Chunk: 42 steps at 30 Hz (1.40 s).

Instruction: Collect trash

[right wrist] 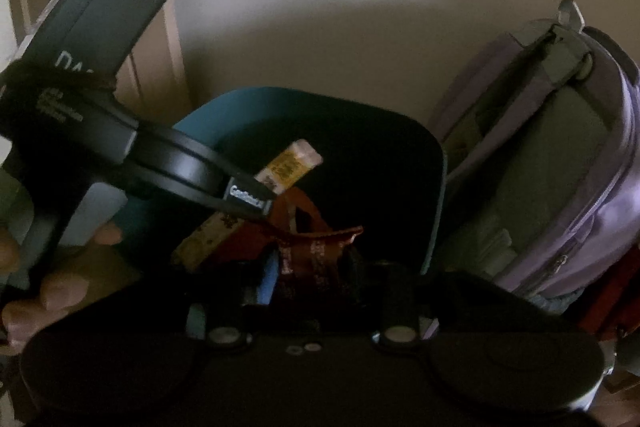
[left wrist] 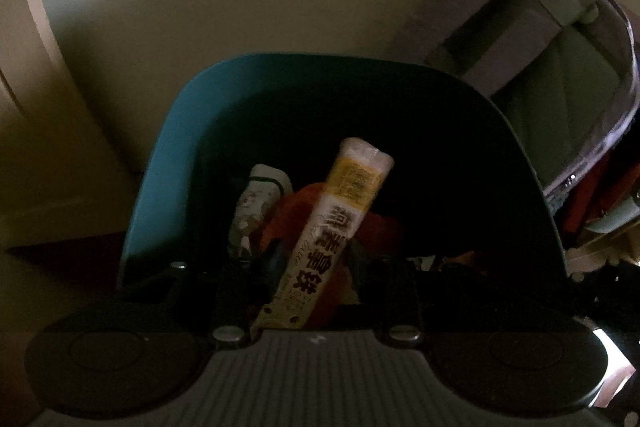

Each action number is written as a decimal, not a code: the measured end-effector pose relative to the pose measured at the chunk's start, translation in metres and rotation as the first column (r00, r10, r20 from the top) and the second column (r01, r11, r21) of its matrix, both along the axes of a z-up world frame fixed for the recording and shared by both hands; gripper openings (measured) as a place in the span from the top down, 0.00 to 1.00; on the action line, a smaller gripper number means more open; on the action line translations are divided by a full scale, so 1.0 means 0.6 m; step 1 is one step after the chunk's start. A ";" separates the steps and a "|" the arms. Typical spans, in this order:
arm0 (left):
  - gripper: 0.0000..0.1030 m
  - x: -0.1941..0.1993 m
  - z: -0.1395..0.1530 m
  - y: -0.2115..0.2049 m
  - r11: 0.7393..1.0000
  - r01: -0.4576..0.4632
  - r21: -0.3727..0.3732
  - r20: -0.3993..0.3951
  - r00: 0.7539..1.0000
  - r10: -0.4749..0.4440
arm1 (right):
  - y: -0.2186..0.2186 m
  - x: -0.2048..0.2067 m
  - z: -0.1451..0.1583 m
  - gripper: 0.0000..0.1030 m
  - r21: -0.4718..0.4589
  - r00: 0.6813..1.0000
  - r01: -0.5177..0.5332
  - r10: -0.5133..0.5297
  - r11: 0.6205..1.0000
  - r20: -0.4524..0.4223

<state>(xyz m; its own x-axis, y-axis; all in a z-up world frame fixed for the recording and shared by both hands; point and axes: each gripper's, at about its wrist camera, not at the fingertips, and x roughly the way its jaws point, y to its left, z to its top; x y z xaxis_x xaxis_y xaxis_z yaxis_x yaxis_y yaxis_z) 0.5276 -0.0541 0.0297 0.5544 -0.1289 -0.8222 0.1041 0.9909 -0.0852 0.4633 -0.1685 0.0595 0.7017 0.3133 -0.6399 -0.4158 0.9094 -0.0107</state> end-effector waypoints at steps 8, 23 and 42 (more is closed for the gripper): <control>0.29 -0.045 0.035 0.010 0.999 0.001 -0.036 0.086 0.996 0.002 | -0.001 -0.031 0.018 0.41 0.011 0.999 -0.002 0.002 1.000 0.033; 0.21 -0.207 0.120 0.033 1.000 0.027 0.004 0.265 0.964 -0.027 | -0.044 -0.138 0.076 0.09 0.106 0.993 0.042 -0.054 0.993 0.106; 0.01 -0.378 0.125 0.072 1.000 0.013 0.012 0.380 0.925 -0.017 | -0.076 -0.243 0.084 0.00 0.177 0.976 0.095 -0.127 0.980 0.176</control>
